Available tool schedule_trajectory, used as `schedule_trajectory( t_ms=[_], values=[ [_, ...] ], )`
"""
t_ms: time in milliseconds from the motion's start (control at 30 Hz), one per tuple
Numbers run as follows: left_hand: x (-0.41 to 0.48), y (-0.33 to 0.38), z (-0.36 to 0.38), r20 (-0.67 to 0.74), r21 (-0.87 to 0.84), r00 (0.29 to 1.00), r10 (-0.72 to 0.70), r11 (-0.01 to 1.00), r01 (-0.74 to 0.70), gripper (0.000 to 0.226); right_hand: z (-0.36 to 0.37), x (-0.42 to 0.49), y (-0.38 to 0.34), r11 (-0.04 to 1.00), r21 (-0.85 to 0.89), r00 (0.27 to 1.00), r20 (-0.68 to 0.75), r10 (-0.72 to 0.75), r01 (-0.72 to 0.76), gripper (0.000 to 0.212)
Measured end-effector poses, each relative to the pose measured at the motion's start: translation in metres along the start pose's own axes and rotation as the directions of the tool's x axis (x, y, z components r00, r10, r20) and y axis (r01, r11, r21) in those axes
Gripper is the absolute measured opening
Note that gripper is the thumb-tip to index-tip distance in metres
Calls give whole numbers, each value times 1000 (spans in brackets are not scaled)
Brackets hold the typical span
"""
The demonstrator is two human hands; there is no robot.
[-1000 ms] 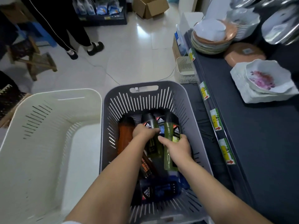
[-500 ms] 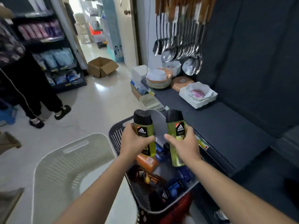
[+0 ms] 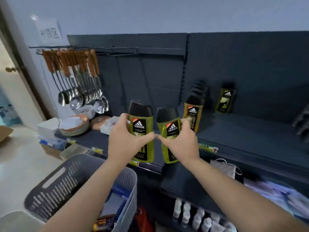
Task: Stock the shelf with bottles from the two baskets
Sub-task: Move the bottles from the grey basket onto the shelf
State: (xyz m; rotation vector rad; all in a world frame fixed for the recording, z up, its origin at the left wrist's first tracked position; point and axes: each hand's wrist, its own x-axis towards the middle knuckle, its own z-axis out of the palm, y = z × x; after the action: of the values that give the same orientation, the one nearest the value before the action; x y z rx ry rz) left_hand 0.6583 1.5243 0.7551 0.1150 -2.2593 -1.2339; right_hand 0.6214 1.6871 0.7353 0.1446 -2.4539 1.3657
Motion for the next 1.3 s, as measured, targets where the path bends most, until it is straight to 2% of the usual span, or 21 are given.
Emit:
schedule_trajectory(
  t_ms=[200,400,533,633,833,1067,1300],
  values=[
    [2,80,81,164,-160,974,158,978,-132,53,-100,20,35,992,-35,969,-222,109,-120,68],
    [6,131,182,321,-272,918,234,951,-148,56,-177,49,82,973,-52,901,-391,186,-223,54],
    [21,142,257,329,-285,921,210,952,-115,60,-209,72,121,968,-4,858,-463,222,-252,62],
    [40,139,308,328,-254,933,146,965,-62,58,-221,93,149,951,37,831,-476,286,-306,65],
    [103,121,389,284,-108,959,-17,993,50,64,-233,132,199,935,73,844,-412,344,-346,65],
    [147,115,442,247,-43,968,-36,998,48,72,-231,174,233,937,100,866,-361,347,-333,72],
    [156,107,456,233,14,972,-39,999,36,84,-218,192,244,947,-23,875,-388,288,-322,72]
  ],
)
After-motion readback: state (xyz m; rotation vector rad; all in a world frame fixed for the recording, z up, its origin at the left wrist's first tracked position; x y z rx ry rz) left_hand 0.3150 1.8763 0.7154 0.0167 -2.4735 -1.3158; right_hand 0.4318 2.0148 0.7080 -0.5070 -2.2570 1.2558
